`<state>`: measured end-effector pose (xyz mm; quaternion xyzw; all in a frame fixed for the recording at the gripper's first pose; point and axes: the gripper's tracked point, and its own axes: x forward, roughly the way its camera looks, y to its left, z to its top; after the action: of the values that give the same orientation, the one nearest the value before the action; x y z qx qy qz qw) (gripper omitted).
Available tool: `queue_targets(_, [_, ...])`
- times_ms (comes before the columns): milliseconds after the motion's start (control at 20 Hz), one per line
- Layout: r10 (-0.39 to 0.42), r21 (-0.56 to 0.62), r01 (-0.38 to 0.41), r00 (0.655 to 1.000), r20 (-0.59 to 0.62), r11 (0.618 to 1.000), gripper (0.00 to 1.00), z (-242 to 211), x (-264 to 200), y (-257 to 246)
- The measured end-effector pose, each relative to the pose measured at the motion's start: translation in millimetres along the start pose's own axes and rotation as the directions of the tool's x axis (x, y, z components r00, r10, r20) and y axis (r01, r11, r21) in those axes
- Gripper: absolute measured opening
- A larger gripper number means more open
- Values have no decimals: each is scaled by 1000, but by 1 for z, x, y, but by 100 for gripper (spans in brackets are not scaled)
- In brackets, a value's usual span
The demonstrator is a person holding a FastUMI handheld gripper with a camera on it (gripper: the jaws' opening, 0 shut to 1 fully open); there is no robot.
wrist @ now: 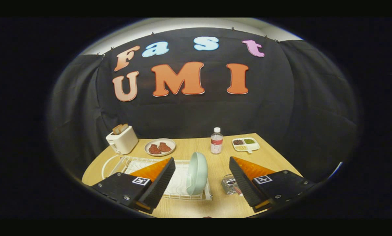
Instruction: Take the plate from the dish rack, then take the spoon from the basket and place it into the plate.
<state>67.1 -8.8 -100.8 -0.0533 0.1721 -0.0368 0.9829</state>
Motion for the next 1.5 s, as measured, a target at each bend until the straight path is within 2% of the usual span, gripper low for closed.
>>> queue_targets(350, [-15,-25,12,991,-135,1000,99,-41,43,10])
queue_targets(700, [-21,-33,12,964,-267,999,99,-76,77,23])
queue_targets(900, [-66,-37,57,947,-316,998,97,-89,89,19])
queue_targets(1100, [-55,-16,53,925,-375,998,84,-104,98,23])
queue_targets(1150, [-55,-18,52,920,-389,998,77,-108,100,23])
queue_targets(1300, [-87,-50,73,912,-401,996,63,-110,104,16])
queue_targets(1400, [-122,-59,107,906,-405,993,48,-110,104,9])
queue_targets(1500, [-130,-37,126,900,-416,991,41,-110,104,8])
